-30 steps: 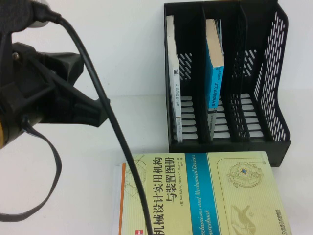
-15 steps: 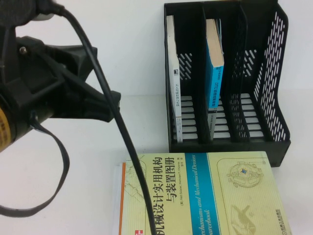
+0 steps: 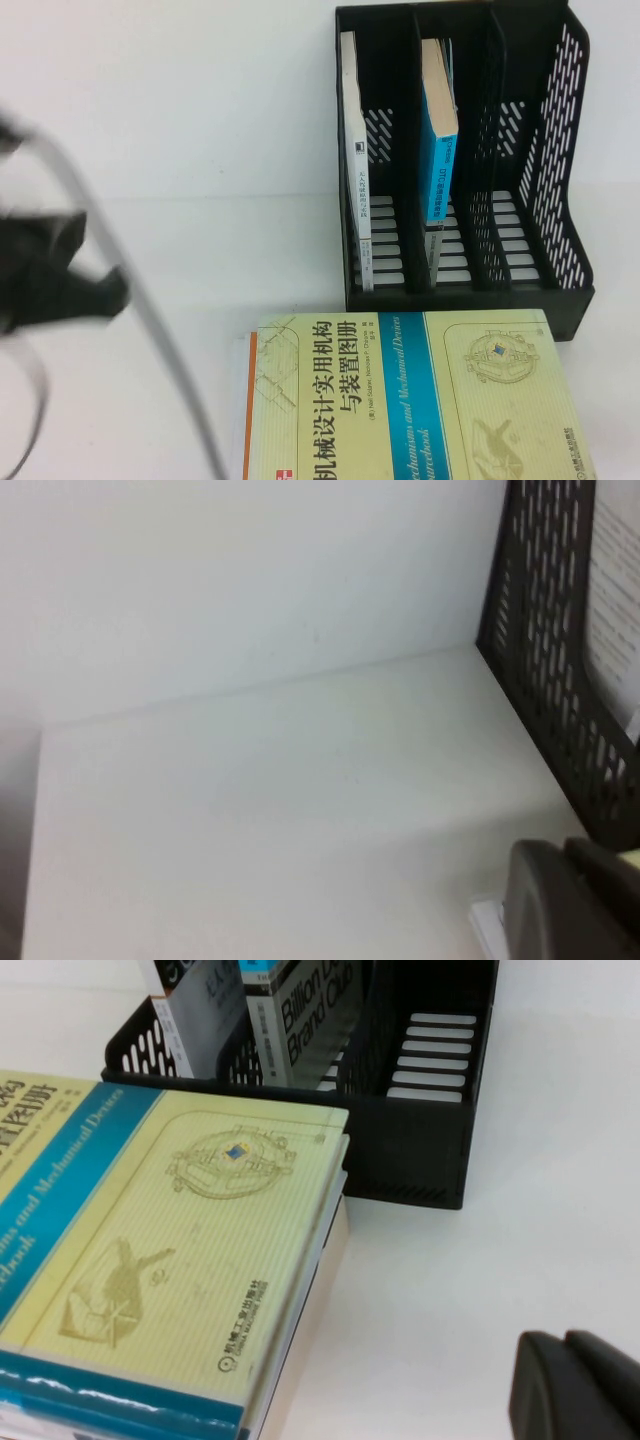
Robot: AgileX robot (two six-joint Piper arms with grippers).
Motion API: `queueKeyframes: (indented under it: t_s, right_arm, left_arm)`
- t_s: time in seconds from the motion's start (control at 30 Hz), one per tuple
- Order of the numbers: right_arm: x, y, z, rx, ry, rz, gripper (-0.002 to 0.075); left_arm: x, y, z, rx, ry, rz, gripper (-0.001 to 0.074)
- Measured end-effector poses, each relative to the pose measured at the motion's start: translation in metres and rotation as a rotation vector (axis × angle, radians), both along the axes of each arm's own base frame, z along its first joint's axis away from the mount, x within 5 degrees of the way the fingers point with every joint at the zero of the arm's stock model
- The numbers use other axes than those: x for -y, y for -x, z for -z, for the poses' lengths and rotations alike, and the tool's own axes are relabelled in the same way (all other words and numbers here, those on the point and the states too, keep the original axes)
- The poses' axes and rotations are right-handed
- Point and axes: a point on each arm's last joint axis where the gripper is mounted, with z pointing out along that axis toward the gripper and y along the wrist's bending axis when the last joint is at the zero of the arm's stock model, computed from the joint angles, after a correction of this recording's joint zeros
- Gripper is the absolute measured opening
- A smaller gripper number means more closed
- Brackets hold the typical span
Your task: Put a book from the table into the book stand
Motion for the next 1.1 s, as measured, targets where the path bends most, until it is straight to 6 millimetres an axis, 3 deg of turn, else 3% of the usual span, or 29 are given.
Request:
queueKeyframes:
  t_s: [0.33, 0.57, 0.73, 0.97, 1.1]
  right_arm:
    - [0.000, 0.000, 0.000, 0.000, 0.000, 0.000, -0.0003]
    - [0.000, 0.000, 0.000, 0.000, 0.000, 0.000, -0.0003]
    - [0.000, 0.000, 0.000, 0.000, -0.001, 0.000, -0.0003]
    - [0.000, 0.000, 0.001, -0.005, 0.001, 0.000, -0.0003]
    - [0.000, 0.000, 0.001, -0.004, 0.001, 0.000, -0.0003]
  left_arm:
    - [-0.072, 0.070, 0.085, 0.046, 0.123, -0.149, -0.0001]
    - [-0.087, 0.106, 0.135, 0.096, 0.146, -0.273, -0.0001]
    - [-0.084, 0.107, 0.171, 0.091, 0.174, -0.315, -0.0001]
    - [-0.084, 0.099, 0.201, 0.102, 0.178, -0.331, -0.0002]
    - [-0.083, 0.098, 0.201, 0.122, 0.156, -0.313, -0.0002]
